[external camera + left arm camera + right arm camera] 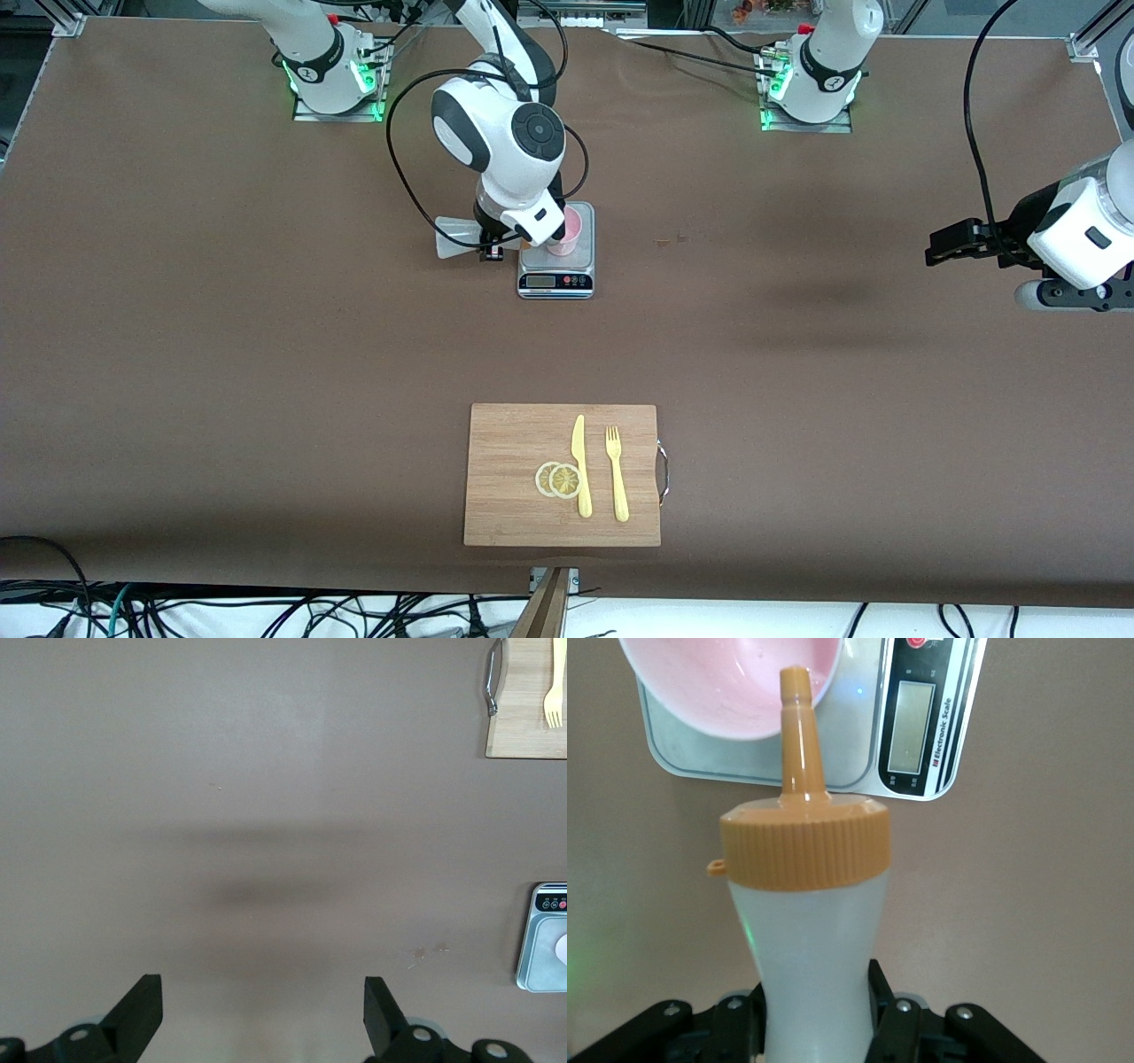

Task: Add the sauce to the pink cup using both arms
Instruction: 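Tilt the bottle nozzle into the cup and squeeze sauce, then carry the bottle back with the right gripper and set it down, then open the right gripper and withdraw it from the bottle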

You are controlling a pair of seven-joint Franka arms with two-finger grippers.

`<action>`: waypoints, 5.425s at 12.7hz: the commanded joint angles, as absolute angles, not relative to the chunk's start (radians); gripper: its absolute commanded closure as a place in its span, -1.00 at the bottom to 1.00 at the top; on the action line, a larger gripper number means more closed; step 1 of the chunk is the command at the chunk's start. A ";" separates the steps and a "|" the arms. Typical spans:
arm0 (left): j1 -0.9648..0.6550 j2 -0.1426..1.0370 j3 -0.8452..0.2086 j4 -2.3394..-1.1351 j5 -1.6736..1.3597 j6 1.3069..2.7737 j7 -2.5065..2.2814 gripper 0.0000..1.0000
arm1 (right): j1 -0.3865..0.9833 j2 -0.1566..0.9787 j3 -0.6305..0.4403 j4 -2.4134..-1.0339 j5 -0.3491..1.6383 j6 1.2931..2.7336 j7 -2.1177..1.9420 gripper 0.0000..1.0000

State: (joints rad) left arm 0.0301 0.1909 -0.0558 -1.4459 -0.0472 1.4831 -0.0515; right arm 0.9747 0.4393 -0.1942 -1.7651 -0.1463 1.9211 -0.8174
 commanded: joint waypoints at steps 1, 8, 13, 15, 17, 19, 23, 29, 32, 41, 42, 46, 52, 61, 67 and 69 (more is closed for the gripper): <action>0.041 0.204 -0.064 -1.414 -0.037 1.463 -0.025 -1.00 | 1.006 0.430 -0.201 -1.758 -0.187 1.875 -0.798 0.80; 0.041 0.204 -0.064 -1.414 -0.037 1.463 -0.025 -1.00 | 1.029 0.422 -0.201 -1.755 -0.215 1.836 -0.761 0.80; 0.041 0.204 -0.064 -1.414 -0.037 1.463 -0.025 -1.00 | 1.029 0.422 -0.201 -1.755 -0.213 1.836 -0.762 0.80; 0.041 0.204 -0.064 -1.414 -0.037 1.463 -0.025 -1.00 | 1.025 0.413 -0.206 -1.756 -0.201 1.847 -0.762 0.80; 0.041 0.204 -0.064 -1.414 -0.037 1.463 -0.025 -1.00 | 1.022 0.388 -0.209 -1.764 -0.164 1.877 -0.762 0.80; 0.041 0.204 -0.064 -1.413 -0.037 1.463 -0.025 -1.00 | 1.020 0.350 -0.218 -1.788 -0.129 1.905 -0.764 0.79; 0.041 0.204 -0.064 -1.414 -0.037 1.463 -0.025 -1.00 | 1.020 0.269 -0.222 -1.902 -0.110 1.957 -0.772 0.79; 0.041 0.204 -0.064 -1.413 -0.037 1.463 -0.025 -1.00 | 1.020 0.148 -0.264 -2.052 -0.023 2.155 -0.779 0.79; 0.041 0.204 -0.064 -1.414 -0.037 1.463 -0.025 -1.00 | 1.020 0.115 -0.323 -2.056 0.085 2.164 -0.857 0.79; 0.040 0.204 -0.064 -1.413 -0.037 1.463 -0.029 -1.00 | 1.017 0.109 -0.684 -2.023 0.659 1.997 -1.449 0.77; 0.038 0.204 -0.064 -1.413 -0.037 1.463 -0.029 -1.00 | 1.014 0.110 -0.715 -2.023 0.707 1.973 -1.489 0.77; 0.038 0.204 -0.064 -1.411 -0.037 1.463 -0.029 -1.00 | 0.905 0.133 -0.752 -2.023 0.833 1.834 -1.696 0.77; 0.038 0.204 -0.064 -1.411 -0.035 1.463 -0.029 -1.00 | 0.677 0.296 -0.752 -2.023 1.029 1.551 -2.141 0.77; 0.031 0.204 -0.064 -1.411 -0.032 1.463 -0.032 -1.00 | 0.287 0.794 -0.645 -1.827 1.190 1.098 -2.632 0.72; 0.037 0.204 -0.064 -1.411 -0.035 1.465 -0.034 -1.00 | 0.067 0.908 -0.457 -1.718 1.172 1.097 -2.654 -0.35; 0.041 0.204 -0.064 -1.411 -0.037 1.465 -0.032 -1.00 | 0.064 0.908 -0.457 -1.718 1.157 1.098 -2.654 -1.00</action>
State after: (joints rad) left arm 0.0304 0.1927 -0.0585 -1.4401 -0.0472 1.4831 -0.0515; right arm 0.0786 0.9148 -0.4690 -1.7409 1.1721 1.1246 -2.6677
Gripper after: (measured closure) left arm 0.000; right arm 0.498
